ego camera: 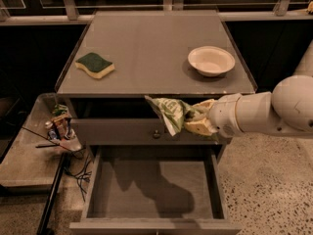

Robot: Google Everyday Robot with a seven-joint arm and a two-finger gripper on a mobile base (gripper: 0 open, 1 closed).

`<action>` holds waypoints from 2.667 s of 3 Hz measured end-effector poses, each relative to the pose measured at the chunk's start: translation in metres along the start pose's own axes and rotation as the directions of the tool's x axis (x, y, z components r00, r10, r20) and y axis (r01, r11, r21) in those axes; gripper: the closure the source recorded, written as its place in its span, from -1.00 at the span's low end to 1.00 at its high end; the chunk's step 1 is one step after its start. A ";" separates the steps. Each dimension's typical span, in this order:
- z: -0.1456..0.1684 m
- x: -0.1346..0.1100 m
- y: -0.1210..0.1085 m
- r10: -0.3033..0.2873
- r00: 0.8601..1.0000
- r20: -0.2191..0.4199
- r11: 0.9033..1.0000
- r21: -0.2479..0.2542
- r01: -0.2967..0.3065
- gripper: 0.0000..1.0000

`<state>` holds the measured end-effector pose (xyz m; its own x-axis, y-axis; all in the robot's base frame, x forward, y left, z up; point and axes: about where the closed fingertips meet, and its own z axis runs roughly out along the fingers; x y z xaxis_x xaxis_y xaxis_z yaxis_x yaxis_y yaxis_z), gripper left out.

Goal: Place green jalapeno chip bag into middle drawer

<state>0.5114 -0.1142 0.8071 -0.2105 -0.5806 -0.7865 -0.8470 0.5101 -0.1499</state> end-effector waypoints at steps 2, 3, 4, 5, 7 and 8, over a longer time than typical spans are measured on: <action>0.068 0.064 0.072 0.014 0.998 -0.055 0.987 -0.157 -0.023 1.00; 0.093 0.097 0.103 -0.004 0.998 -0.056 0.986 -0.168 -0.006 1.00; 0.114 0.121 0.116 -0.027 0.999 -0.026 0.992 -0.127 0.023 1.00; 0.136 0.146 0.112 -0.030 0.999 0.009 0.996 -0.078 0.031 1.00; 0.183 0.192 0.076 0.060 0.997 0.055 0.998 -0.014 -0.059 1.00; 0.183 0.192 0.076 0.060 0.997 0.055 0.998 -0.014 -0.059 1.00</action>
Offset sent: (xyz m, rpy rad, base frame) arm -0.0762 0.0671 -0.1806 -0.0144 0.2086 0.1611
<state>0.4955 -0.0712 0.5349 -0.2339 -0.5133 -0.8257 -0.8396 0.5350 -0.0947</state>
